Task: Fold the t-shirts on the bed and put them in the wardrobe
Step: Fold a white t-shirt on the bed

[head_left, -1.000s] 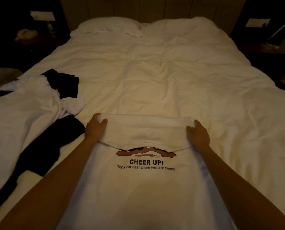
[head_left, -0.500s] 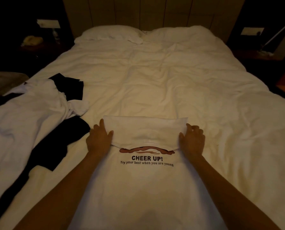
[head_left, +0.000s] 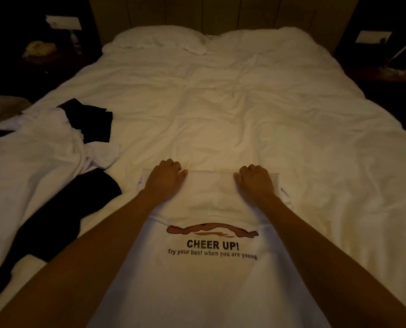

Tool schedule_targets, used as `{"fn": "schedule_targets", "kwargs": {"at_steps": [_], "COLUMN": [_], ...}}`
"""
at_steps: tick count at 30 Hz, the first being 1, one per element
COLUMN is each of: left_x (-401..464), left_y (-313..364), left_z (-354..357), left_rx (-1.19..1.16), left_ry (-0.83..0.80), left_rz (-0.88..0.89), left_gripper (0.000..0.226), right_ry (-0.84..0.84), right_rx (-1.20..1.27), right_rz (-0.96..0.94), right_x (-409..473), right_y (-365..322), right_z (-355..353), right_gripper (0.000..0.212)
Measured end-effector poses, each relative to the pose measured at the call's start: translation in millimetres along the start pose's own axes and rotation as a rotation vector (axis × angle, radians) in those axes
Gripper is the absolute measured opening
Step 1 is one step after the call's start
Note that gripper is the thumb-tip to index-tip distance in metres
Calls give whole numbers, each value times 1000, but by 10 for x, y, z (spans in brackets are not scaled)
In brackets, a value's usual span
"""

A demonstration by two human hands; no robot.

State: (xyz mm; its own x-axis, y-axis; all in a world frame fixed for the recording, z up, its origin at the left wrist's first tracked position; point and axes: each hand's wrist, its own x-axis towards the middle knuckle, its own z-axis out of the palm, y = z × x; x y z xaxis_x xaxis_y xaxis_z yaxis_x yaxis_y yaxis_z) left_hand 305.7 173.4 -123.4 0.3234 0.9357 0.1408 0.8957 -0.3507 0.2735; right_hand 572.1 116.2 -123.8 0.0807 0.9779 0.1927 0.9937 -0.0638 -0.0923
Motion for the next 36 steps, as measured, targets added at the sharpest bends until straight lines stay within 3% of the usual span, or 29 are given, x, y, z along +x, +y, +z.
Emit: {"fn": "schedule_targets", "kwargs": {"at_steps": [6,14,21,28,32,36], "left_x": [125,186,17,-426,-895,-1363], "left_y": [-205,-239,-122,35,95,30], "left_z": [190,167,-244,-590,-583,-387], "left_rx": [-14,61,48,101,54,38], "left_ry": [57,36,292,528,621,615], "left_rz": [31,59,134,230,247,337], "left_gripper": [65,60,56,37,31,36], "right_ry": [84,73,238,414,444,433], "right_rx": [-41,-110,-63,15,112,182], "right_rz": [-40,-108,-67,-62,-68,-59], "right_x": [108,95,-7,-435,-814,-1306], "right_y": [294,390,300,190,180,140], "right_z": [224,155,-318,-707,-824,-790], "right_gripper": [62,58,36,34,31,24]}}
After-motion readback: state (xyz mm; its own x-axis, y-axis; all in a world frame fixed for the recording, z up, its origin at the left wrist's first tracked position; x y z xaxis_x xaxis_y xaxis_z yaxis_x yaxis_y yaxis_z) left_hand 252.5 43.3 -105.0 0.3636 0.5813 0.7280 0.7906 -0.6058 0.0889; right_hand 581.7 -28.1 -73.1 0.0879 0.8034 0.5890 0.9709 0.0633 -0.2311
